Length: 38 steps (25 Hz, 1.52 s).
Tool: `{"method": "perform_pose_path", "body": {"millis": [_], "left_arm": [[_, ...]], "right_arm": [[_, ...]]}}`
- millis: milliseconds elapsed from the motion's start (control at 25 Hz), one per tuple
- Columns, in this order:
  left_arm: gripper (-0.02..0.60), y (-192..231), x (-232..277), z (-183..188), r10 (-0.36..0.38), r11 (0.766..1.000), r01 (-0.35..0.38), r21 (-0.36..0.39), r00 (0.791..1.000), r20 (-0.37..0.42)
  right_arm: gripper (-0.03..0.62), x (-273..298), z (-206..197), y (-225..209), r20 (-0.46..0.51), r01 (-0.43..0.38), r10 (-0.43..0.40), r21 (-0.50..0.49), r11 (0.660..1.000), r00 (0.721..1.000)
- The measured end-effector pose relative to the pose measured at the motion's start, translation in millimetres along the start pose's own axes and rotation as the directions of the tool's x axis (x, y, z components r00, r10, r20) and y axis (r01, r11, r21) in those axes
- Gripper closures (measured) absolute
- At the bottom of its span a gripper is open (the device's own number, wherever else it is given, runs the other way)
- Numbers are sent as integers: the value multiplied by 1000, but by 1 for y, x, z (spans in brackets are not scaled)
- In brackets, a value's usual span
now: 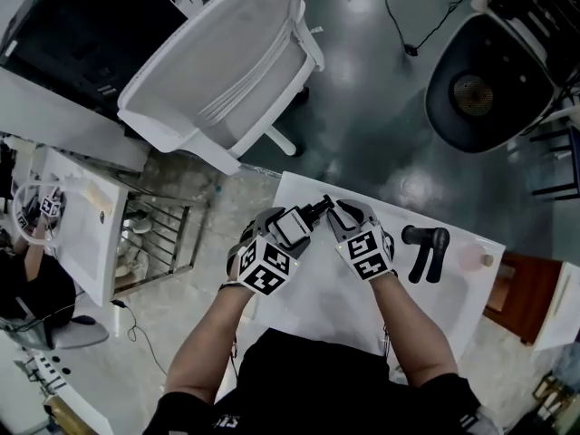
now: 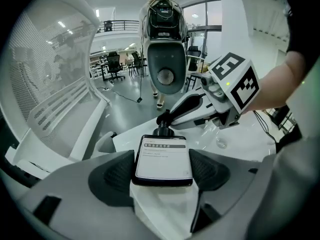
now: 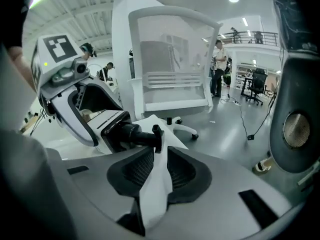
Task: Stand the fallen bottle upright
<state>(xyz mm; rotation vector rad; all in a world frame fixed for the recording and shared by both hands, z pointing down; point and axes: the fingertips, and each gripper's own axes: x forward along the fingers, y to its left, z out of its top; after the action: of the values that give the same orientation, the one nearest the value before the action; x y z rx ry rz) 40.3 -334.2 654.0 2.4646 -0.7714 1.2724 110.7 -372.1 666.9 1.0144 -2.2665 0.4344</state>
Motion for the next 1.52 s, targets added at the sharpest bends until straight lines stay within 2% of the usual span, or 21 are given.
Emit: {"method": "perform_pose_path", "body": {"millis": [120,240,600,800,880,1080,1240,1520], "left_arm": [[233,-2,2,-6,-7,999,9,52,999,-41],[232,-3,1,-9,-1,996,5,88,999,-45],[232,-10,-2,-11,-26,994,27,103,999,-19],[230,-12,-3,-11,-41,997,40,70,999,15],[229,-14,-4,-10,-57,997,55,48,998,31],[229,-14,-5,-11,-57,998,55,33,997,54],[229,-13,-6,-13,-63,997,61,40,996,56],[229,-17,-7,-14,-61,997,58,43,996,60]], "right_arm": [[510,4,2,2,-12,10,-11,-72,997,1000],[517,7,2,5,-14,10,-12,-121,993,1000],[536,-6,4,8,22,13,-11,-123,992,1000],[546,-20,23,11,82,45,-36,-112,993,996],[582,-24,27,12,90,52,-41,-123,991,995],[572,-19,21,18,48,17,-12,-119,993,999],[539,-29,31,20,84,1,3,-53,999,996],[497,-29,41,17,135,-17,18,-9,1000,991]]}}
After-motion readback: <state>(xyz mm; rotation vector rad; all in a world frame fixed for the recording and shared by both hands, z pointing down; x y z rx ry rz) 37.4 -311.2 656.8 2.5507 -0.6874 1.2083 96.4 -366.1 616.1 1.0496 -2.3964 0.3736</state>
